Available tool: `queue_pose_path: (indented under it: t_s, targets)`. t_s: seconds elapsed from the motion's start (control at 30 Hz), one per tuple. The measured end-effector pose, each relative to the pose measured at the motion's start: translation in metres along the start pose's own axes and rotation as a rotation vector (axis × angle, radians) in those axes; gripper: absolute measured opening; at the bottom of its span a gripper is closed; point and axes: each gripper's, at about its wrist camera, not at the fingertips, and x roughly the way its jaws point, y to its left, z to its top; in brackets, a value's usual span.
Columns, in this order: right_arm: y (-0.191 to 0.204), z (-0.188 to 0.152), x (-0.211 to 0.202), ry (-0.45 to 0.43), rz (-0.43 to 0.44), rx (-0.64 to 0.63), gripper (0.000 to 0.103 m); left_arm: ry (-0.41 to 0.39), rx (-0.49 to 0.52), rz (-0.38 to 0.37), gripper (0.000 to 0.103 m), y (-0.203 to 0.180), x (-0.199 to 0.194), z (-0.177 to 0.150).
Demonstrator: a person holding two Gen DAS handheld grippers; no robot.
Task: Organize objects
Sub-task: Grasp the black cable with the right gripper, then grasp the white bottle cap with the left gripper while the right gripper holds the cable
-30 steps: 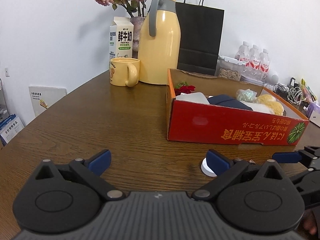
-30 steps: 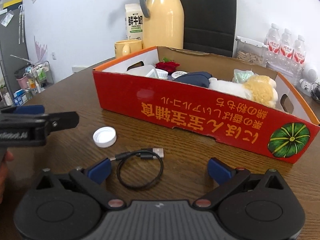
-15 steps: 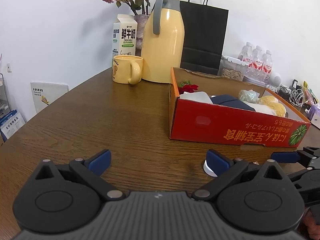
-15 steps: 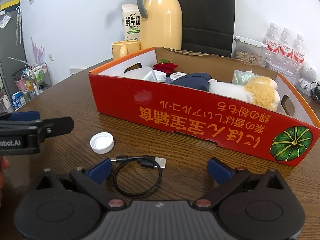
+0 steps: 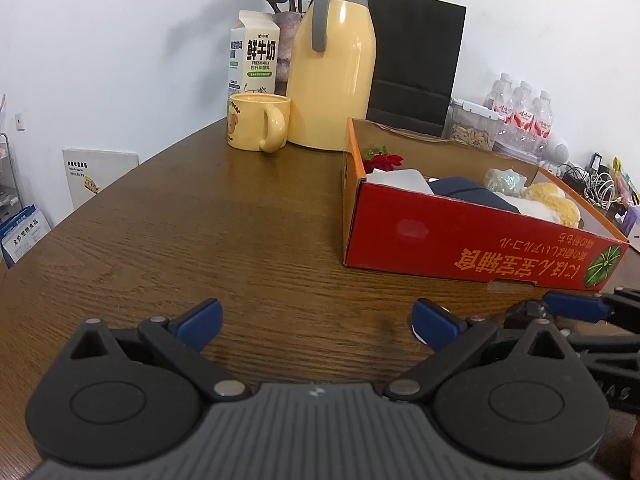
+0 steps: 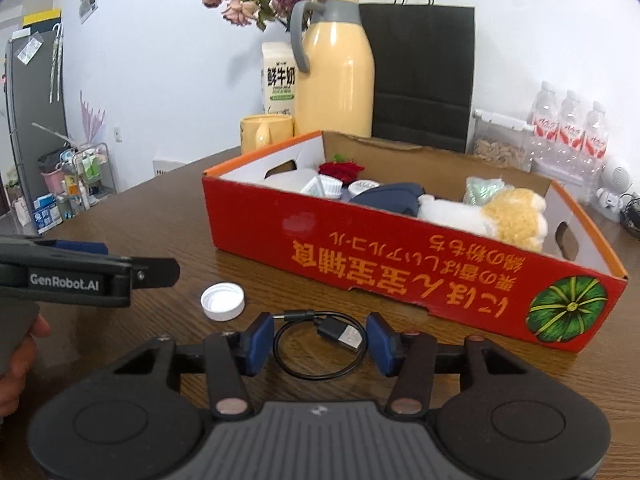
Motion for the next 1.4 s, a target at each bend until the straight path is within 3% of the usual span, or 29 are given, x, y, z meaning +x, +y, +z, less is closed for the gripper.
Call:
queue_pose_path:
  t_s: [0.43, 0.73, 1.27, 1.3, 1.37, 1.4]
  targets:
    - [-0.041, -0.005, -0.024, -0.071, -0.068, 0.112, 0.051, 0.032, 0.107, -0.048, 0.103, -0.040, 0.014, 0.002]
    - [-0.046, -0.008, -0.030, -0.087, -0.069, 0.114, 0.052, 0.109, 0.156, 0.004, 0.103, -0.064, 0.034, 0.002]
    - [-0.045, -0.011, -0.032, -0.088, -0.077, 0.105, 0.053, 0.109, 0.134, 0.021, 0.102, -0.066, 0.033, 0.001]
    - [-0.044, -0.011, -0.032, -0.087, -0.078, 0.105, 0.053, 0.103, 0.131, 0.023, 0.094, -0.065, 0.032, 0.001]
    - [-0.044, -0.011, -0.032, -0.086, -0.079, 0.104, 0.053, 0.076, 0.133, 0.018, 0.068, -0.065, 0.026, 0.001]
    - [-0.044, -0.011, -0.031, -0.085, -0.080, 0.104, 0.053, 0.064, 0.134, 0.011, 0.044, -0.066, 0.023, 0.000]
